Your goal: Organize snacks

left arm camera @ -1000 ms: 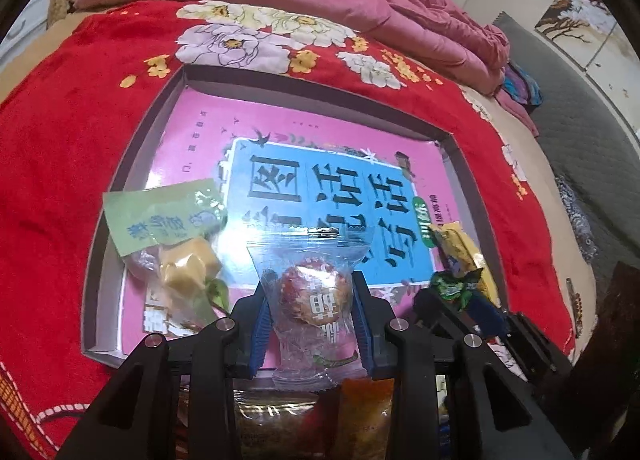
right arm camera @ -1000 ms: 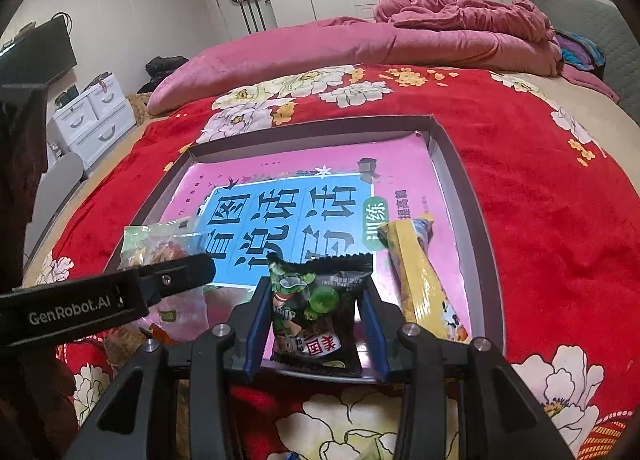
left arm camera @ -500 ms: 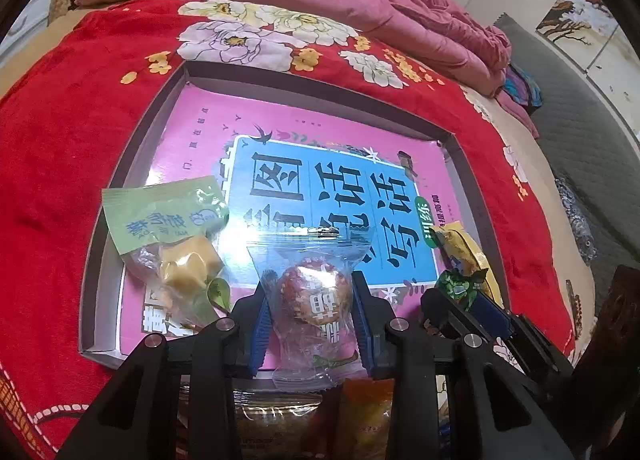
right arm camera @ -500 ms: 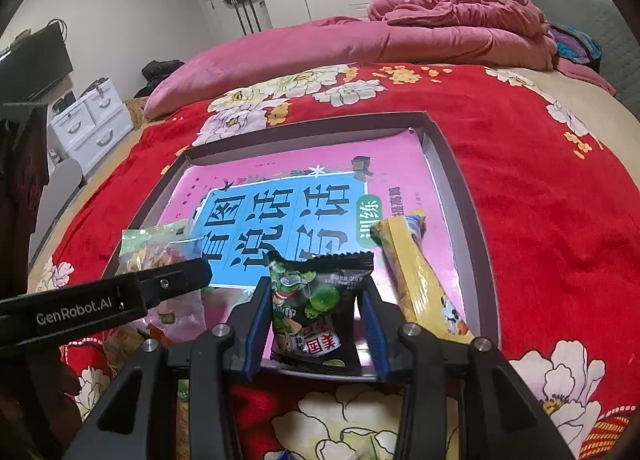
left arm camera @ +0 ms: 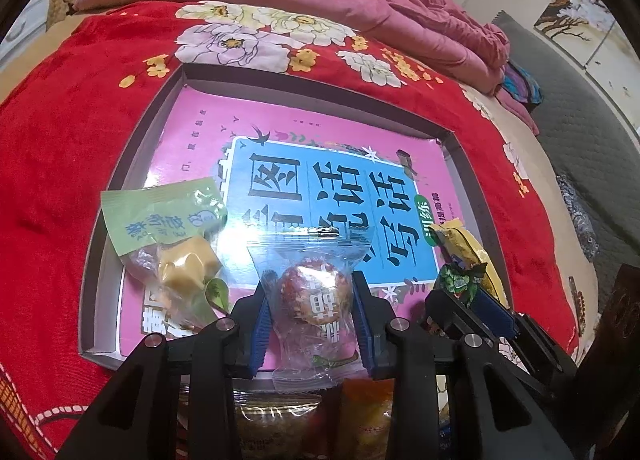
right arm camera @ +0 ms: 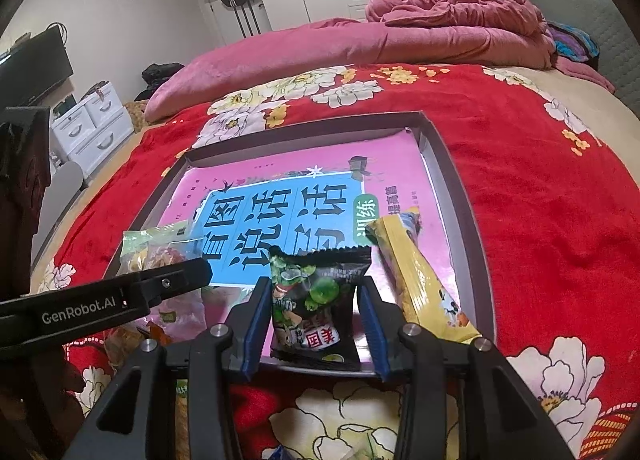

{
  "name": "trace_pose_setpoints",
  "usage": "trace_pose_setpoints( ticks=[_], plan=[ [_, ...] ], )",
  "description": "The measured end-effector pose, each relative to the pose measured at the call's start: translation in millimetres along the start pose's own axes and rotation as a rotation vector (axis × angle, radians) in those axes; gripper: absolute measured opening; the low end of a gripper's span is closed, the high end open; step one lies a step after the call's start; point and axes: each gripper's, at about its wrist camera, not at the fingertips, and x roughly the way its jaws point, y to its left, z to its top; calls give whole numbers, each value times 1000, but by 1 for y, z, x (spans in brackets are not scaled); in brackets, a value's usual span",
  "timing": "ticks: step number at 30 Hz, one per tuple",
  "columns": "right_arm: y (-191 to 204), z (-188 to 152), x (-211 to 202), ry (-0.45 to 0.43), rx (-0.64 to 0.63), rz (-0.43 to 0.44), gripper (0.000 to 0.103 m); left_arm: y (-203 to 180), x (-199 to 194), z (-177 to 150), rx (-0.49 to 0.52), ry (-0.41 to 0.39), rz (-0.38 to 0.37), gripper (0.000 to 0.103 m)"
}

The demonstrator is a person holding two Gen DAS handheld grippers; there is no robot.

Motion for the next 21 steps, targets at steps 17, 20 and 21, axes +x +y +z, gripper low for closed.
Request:
trace_pose_setpoints(
  ticks=[17,20,21],
  plan=[
    [-4,0,-10,-39,15,-8,47,-6,-1,-2,18,-13,-18,38],
    [-4,1,-14,-54,16,2,47,-6,0,-2,20,-10,-13,39],
    [-4,1,-14,-56,15,3,47,-6,0,-3,20,-8,-14,40]
  ],
)
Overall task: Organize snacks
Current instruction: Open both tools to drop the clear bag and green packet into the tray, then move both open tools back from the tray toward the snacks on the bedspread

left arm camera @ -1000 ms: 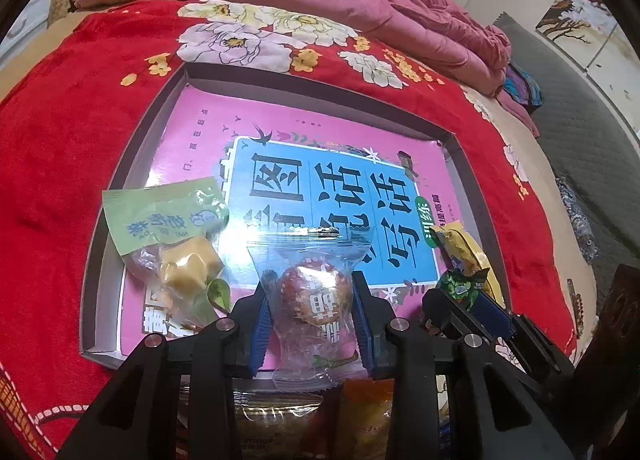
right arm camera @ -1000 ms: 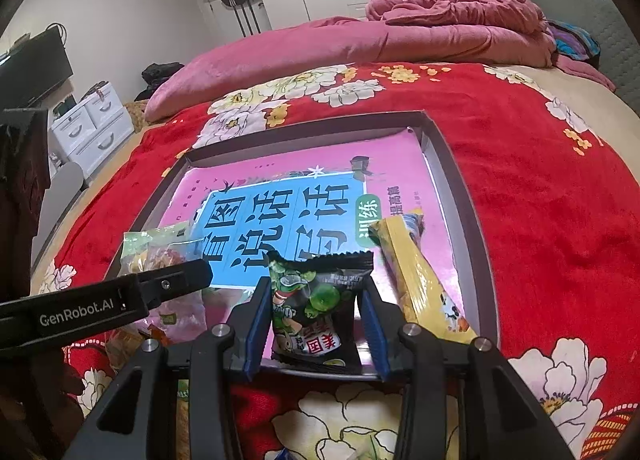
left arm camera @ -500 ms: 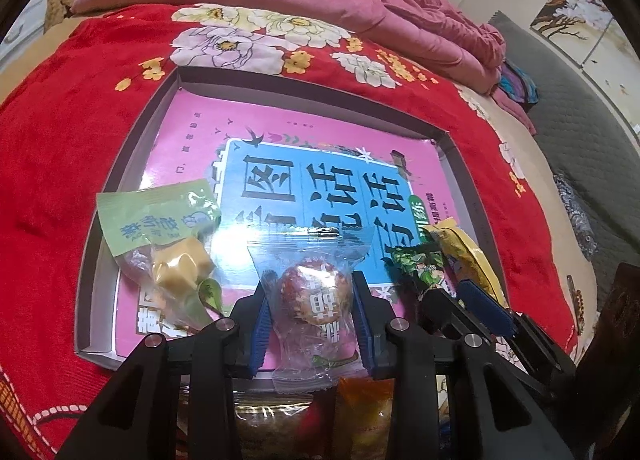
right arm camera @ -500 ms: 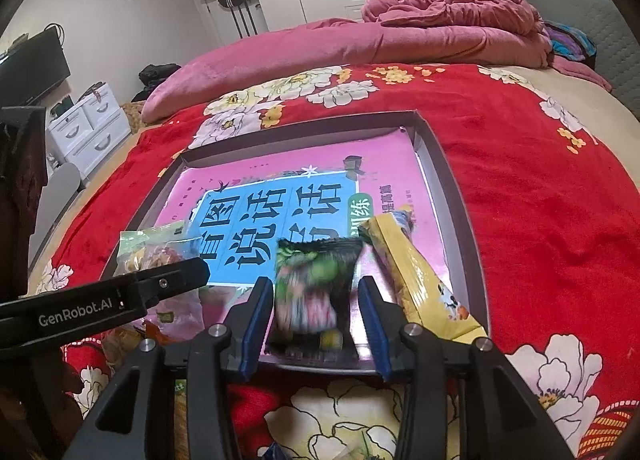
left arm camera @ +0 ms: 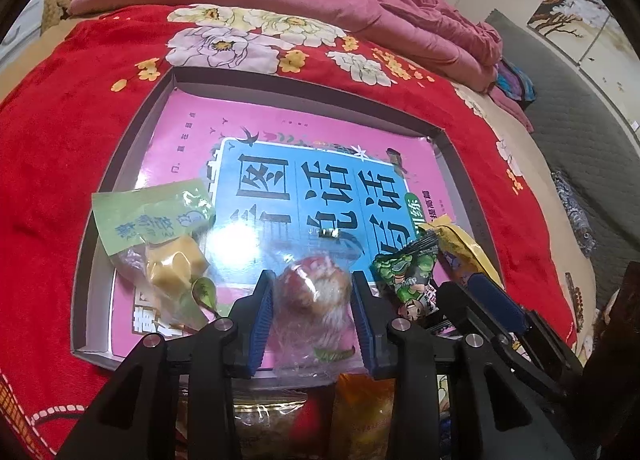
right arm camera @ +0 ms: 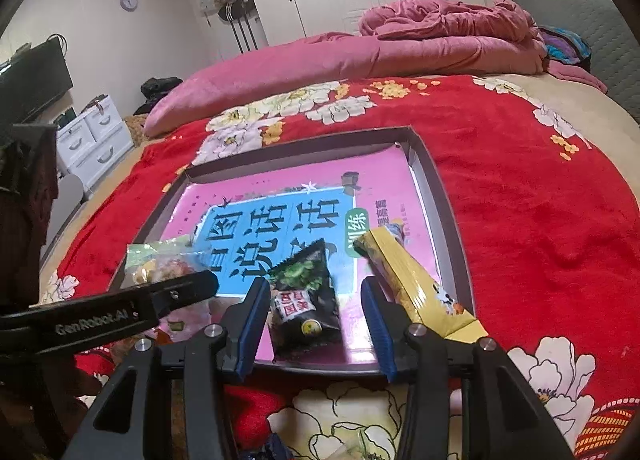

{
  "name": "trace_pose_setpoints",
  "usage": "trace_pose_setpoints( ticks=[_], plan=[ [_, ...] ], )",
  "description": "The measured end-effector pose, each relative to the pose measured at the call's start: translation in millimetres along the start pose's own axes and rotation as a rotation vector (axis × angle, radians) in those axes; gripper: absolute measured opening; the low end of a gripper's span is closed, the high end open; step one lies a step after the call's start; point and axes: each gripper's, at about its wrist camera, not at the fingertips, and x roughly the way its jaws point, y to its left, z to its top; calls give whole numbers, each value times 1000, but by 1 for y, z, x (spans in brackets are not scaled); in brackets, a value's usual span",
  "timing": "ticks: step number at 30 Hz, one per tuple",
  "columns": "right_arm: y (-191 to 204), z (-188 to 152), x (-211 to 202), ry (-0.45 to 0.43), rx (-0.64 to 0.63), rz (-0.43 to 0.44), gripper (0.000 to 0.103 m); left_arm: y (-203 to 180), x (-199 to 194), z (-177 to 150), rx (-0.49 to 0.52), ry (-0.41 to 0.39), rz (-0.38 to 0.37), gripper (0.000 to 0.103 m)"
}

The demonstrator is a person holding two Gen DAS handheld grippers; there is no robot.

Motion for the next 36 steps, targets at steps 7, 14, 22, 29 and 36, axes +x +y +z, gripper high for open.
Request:
trace_pose_setpoints(
  ticks=[7,14,22,29,36],
  plan=[
    [1,0,0,0,-4,1,47,-1,1,0,4,0,2,43],
    [0,0,-2,-11,-1,-2,47,1,-4,2,-5,-20,-7,56],
    [0,2,-7,-33,-4,0,52,4,-15,5,-8,-59,-17,62],
    [-2,2,-9,-39,-1,-6,53,6,-19,5,-12,-76,-18,65],
    [-3,2,-11,-51,1,-15,53,10,-27,6,-24,-108,-21,67]
  ],
)
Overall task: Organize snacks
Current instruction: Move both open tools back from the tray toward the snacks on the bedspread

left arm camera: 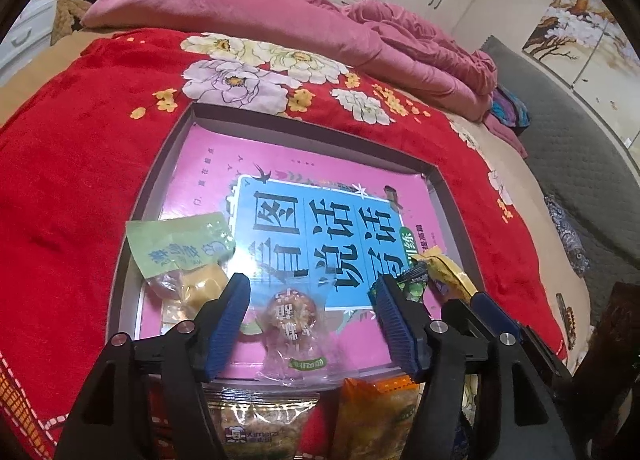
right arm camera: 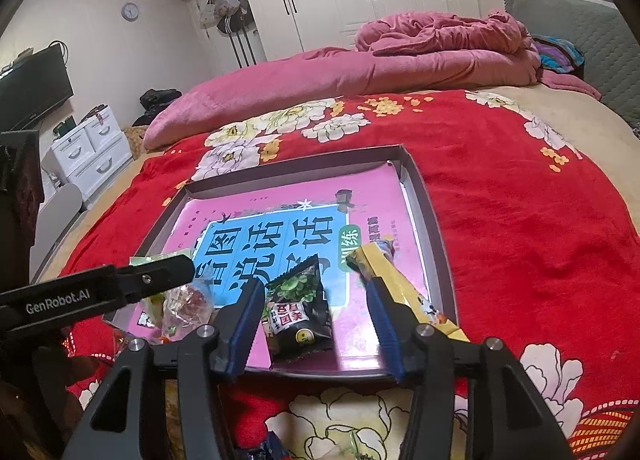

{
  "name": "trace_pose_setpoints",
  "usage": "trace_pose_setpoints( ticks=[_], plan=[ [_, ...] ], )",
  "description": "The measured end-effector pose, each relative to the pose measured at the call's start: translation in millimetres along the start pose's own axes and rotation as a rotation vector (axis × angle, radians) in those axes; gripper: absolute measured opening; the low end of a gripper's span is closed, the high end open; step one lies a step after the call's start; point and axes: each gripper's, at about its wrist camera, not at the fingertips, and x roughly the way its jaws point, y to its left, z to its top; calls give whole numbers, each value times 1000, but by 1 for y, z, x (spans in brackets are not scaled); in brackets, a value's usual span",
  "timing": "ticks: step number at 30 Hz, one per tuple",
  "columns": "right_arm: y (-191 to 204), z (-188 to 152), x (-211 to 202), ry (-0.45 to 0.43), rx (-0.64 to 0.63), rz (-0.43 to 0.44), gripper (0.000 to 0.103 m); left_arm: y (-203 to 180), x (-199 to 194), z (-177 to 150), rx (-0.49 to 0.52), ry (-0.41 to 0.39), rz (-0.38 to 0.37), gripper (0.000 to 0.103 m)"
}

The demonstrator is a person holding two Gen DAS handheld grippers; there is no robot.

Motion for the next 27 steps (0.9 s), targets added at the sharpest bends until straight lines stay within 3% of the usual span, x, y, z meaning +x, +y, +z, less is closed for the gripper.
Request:
trace_pose_setpoints(
  ticks=[5,27],
  plan=[
    [2,0,-2,-8,-12,-3,56,1,-3,0,5,-5,-5,75],
    [1,0,-17,-55,-20,-9,64,10,-26,-11,-4,-38,29,76]
  ],
)
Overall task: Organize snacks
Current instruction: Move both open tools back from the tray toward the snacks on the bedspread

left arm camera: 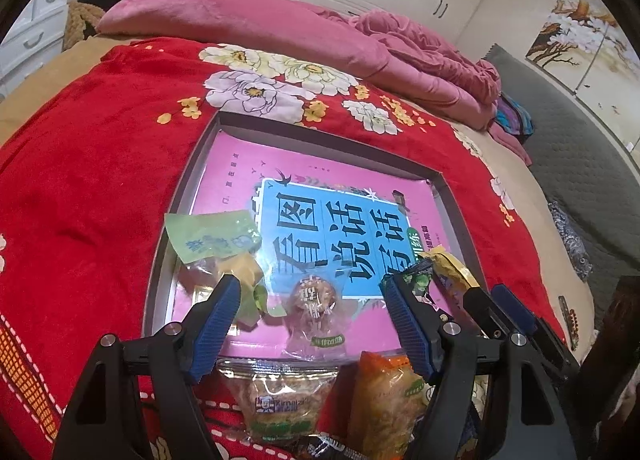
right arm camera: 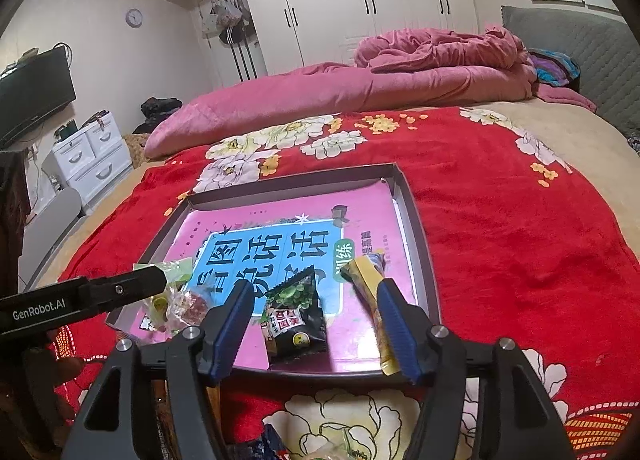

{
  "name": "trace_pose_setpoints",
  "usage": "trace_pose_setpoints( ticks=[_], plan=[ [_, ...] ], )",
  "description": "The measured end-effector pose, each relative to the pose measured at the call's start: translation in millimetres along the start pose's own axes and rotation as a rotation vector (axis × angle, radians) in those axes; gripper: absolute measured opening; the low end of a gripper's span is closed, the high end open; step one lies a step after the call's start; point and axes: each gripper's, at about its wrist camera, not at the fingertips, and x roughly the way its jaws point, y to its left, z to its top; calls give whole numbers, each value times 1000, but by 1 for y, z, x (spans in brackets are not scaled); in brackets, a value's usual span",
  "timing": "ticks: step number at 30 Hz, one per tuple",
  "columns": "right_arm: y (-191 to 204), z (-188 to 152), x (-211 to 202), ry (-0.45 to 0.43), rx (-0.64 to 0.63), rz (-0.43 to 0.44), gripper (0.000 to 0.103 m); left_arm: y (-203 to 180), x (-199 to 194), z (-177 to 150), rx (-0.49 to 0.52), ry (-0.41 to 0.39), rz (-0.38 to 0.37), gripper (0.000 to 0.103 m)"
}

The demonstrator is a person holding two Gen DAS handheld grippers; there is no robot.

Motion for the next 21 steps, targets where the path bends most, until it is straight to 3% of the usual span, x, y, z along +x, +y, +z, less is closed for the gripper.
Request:
trace_pose_setpoints(
  ticks=[21],
  plan=[
    [7,-5,-13,-16,-38,-1,70,-5,-11,-12,8,6,21,76]
  ],
)
